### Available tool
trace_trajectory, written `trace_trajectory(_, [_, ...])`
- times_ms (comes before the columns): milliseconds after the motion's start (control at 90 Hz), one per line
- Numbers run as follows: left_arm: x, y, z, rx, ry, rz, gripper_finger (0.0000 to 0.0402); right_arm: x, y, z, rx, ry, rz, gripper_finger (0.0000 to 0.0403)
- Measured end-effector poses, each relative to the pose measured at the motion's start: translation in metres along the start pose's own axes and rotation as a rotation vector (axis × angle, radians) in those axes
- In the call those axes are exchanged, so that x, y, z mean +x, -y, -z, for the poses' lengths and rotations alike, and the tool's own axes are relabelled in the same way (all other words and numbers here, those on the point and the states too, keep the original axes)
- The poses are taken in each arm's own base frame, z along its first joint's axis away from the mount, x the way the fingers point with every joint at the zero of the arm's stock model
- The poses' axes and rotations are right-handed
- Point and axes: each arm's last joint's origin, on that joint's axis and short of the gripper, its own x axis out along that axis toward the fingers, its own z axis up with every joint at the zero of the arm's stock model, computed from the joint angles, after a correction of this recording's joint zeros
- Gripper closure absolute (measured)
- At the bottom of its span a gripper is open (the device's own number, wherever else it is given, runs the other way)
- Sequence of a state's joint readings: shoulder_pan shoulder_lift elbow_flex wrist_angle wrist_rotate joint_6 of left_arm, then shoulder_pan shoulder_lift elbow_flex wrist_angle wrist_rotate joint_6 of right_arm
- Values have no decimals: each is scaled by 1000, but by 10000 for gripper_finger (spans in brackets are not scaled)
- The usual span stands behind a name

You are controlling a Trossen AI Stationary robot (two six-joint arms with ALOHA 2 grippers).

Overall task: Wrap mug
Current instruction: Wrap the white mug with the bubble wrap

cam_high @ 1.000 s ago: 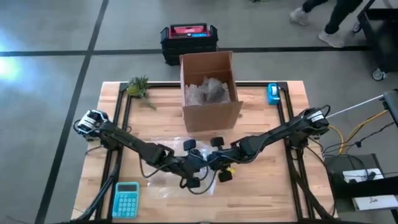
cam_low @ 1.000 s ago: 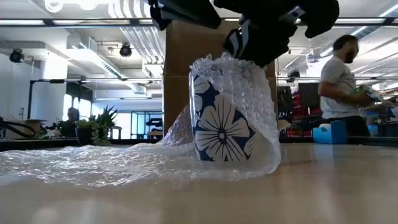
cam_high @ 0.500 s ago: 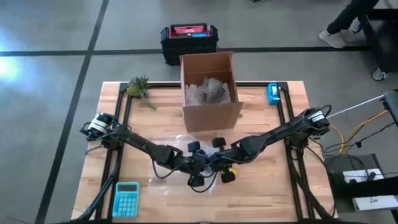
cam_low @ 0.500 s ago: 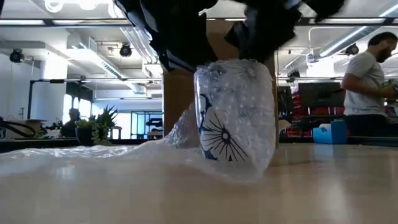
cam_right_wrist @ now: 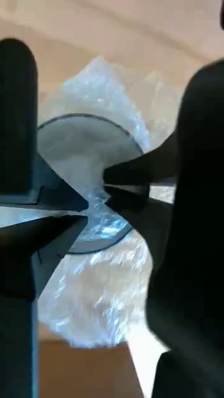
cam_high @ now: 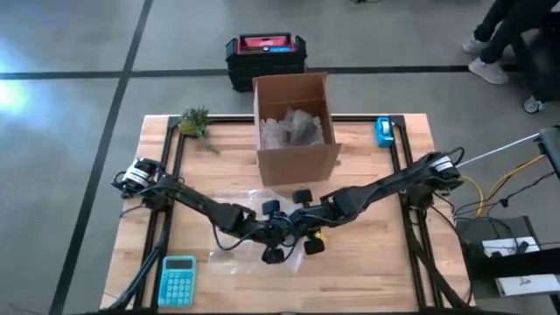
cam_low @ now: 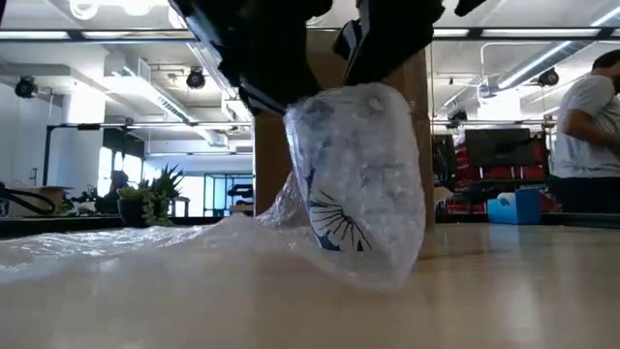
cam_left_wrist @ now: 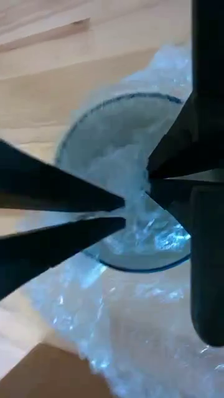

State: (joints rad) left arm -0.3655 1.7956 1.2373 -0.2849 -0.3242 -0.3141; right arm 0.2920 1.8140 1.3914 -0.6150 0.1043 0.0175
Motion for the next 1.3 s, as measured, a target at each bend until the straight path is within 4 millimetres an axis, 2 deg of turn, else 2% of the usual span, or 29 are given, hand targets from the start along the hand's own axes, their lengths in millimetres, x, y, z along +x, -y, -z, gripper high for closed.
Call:
trace_trajectory(122, [-19, -4, 0, -13, -65, -10, 402, 9, 0, -2, 11, 10, 1, 394])
trace_trajectory(244, [-43, -7, -19, -79, 63, -7, 401, 21, -3, 10, -4, -79, -8, 395])
trace_trajectory(378, [-42, -8, -14, -66, 35, -20, 402, 18, -3, 10, 18, -83, -37, 395])
trace_trajectory(511, [-47, -7, -21, -62, 91, 0, 401, 34, -4, 16, 19, -116, -55, 395])
trace_trajectory(644, [-39, -5, -17, -57, 84, -2, 401, 42, -4, 16, 22, -122, -56, 395])
trace_trajectory(811, [-36, -5, -13, -60, 93, 5, 401, 38, -4, 11, 10, -102, -57, 395])
trace_trajectory(1089, [-49, -6, -17, -47, 113, 13, 402, 19, -2, -11, -38, -12, -59, 394])
trace_trajectory(1300, [-58, -5, -17, -44, 112, 21, 402, 15, -2, -16, -14, 9, -61, 389])
